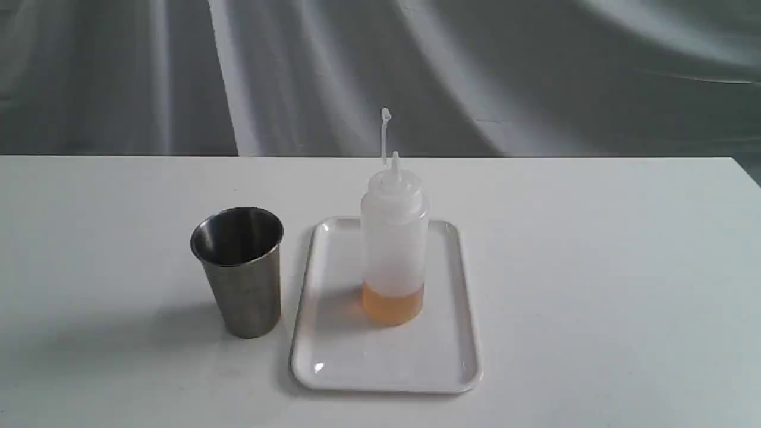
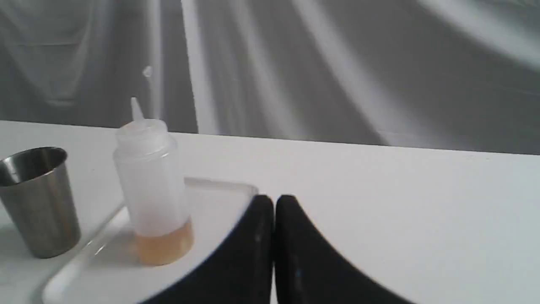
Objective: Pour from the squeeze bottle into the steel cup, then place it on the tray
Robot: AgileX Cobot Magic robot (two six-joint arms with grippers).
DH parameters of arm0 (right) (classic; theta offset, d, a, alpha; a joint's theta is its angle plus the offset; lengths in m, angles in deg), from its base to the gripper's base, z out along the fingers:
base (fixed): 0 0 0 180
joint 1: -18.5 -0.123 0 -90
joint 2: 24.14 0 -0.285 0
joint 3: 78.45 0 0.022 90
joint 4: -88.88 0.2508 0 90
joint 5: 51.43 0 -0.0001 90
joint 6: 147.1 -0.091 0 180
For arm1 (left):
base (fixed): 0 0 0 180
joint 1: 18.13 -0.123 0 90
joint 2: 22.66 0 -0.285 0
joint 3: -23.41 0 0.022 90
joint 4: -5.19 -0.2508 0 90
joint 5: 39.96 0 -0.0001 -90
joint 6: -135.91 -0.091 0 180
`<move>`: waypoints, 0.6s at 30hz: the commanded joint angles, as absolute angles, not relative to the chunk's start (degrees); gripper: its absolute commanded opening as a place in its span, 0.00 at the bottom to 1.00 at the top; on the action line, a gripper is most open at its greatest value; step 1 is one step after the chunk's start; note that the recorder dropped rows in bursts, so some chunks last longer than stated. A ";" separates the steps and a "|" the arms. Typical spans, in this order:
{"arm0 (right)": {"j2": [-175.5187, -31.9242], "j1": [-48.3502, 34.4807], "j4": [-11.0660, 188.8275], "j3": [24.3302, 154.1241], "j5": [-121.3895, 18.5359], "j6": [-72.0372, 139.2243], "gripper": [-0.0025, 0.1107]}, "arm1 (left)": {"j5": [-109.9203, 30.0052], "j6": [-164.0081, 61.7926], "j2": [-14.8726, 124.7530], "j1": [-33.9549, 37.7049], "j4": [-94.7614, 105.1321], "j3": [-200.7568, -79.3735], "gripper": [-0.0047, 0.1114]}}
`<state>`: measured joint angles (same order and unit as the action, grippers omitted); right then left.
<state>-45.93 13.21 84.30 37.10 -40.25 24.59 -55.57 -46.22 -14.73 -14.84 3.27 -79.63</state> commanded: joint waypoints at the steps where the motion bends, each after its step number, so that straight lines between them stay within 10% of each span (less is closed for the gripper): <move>1: -43.80 15.57 83.54 32.68 -43.48 24.75 0.02 | -55.18 -45.93 -14.87 -14.51 3.30 -79.37 0.04; 18: -37.94 16.92 80.50 24.33 -41.12 24.75 0.02 | -55.18 -46.00 -14.87 -14.51 3.30 -79.37 0.04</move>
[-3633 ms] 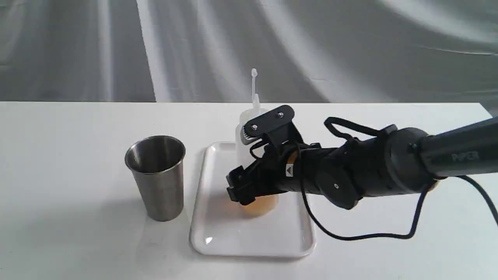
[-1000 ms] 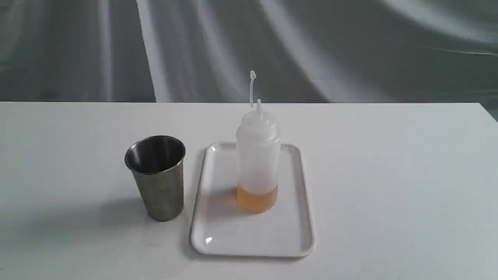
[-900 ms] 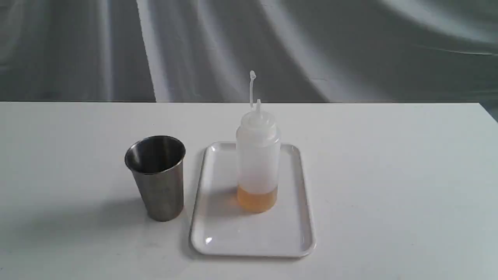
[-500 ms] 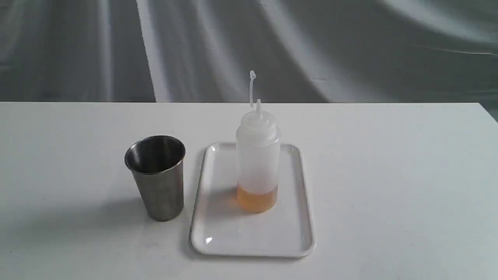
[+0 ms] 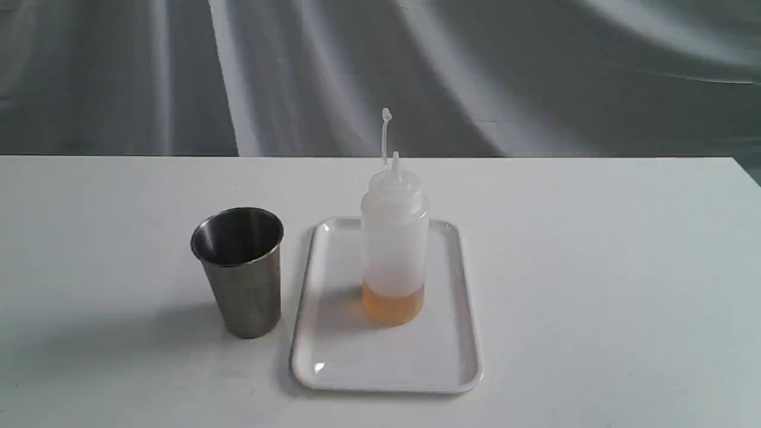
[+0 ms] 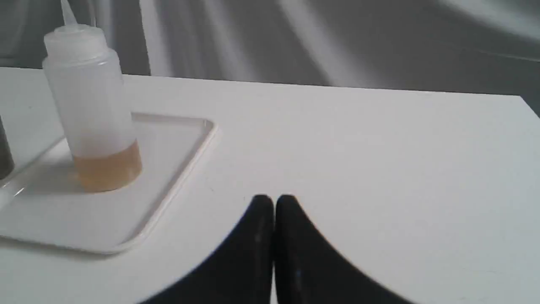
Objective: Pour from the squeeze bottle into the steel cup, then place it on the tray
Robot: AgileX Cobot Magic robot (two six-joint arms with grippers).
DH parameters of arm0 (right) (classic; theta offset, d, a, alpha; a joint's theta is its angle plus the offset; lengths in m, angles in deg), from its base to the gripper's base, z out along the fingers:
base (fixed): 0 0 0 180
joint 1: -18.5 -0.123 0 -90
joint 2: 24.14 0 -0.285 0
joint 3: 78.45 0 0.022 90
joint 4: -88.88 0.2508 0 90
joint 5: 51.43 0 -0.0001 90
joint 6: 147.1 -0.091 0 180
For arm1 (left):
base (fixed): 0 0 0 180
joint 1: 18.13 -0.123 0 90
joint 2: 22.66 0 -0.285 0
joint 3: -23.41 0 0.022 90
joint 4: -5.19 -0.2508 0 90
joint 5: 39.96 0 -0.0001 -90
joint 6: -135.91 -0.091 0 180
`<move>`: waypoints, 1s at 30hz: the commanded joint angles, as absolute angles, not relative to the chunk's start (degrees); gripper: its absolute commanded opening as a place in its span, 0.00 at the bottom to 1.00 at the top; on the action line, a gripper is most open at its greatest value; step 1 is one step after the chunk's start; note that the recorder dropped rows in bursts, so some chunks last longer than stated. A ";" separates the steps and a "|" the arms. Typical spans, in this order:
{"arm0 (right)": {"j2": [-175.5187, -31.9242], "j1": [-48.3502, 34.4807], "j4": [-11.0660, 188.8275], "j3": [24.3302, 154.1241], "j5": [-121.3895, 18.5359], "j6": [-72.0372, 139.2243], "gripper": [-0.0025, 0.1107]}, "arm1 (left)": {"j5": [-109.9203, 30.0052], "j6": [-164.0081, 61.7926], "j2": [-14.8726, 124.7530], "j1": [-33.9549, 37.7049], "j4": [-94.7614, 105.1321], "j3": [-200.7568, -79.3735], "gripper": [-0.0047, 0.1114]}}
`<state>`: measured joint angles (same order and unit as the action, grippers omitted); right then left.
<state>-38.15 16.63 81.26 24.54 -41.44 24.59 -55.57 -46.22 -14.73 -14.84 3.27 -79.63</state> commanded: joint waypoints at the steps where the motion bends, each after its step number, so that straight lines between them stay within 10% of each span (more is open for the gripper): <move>1: -37.94 16.92 80.50 24.33 -40.82 24.75 0.02 | -55.18 -46.00 -14.87 -14.51 3.30 -79.37 0.04; 30: -37.94 16.92 81.50 24.33 -40.06 24.62 0.02 | -55.18 -45.94 -14.87 -14.51 3.30 -79.37 0.04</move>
